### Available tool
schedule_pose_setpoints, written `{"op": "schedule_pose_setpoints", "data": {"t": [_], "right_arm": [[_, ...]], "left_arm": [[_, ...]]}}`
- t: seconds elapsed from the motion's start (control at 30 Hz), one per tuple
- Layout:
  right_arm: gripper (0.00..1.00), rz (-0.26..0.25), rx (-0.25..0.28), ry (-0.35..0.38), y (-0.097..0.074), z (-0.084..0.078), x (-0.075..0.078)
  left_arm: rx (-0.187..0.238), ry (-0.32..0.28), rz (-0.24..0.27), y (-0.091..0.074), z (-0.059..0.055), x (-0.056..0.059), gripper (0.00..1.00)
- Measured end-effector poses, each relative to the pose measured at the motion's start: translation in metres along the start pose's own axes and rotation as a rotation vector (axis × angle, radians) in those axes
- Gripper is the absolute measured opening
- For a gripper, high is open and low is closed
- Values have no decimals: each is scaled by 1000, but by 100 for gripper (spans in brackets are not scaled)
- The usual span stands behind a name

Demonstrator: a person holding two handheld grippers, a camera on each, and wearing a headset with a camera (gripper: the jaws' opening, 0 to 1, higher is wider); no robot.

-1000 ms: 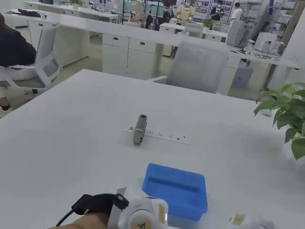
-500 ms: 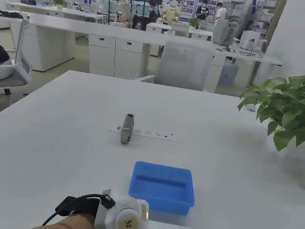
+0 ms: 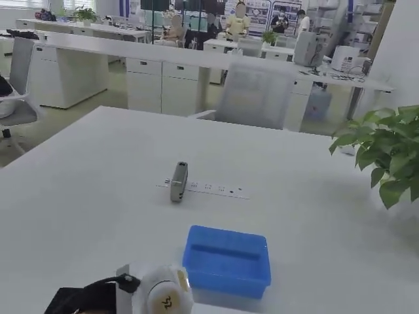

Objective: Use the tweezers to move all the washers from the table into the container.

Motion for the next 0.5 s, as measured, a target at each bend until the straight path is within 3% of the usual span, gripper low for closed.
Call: {"op": "schedule_pose_setpoints", "data": {"t": [0.07,0.17,0.3,0.5], "right_arm": [[58,-4,13,10,0,1,0],[60,-8,16,3,1,1,2],[62,-17,27,-7,0,3,-2],[67,-34,40,8,-2,4,1]], "left_arm": [[15,-86,-18,-8,-4,4,39],[61,-137,19,-18,-4,4,49],[145,-277,48,-38,-2,8,63],[225,-417,145,-62,-10,13,80]]}}
Point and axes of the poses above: the centre of the closed fingertips' face, and the gripper's own axes: y roughly forward along the fingers, x roughly to its right, z roughly out of its top, the point moved 6 cm from there along -y, roughly backward along the fingers, and after that the axes turned 4 degrees about -x, right-handed, at the moved point
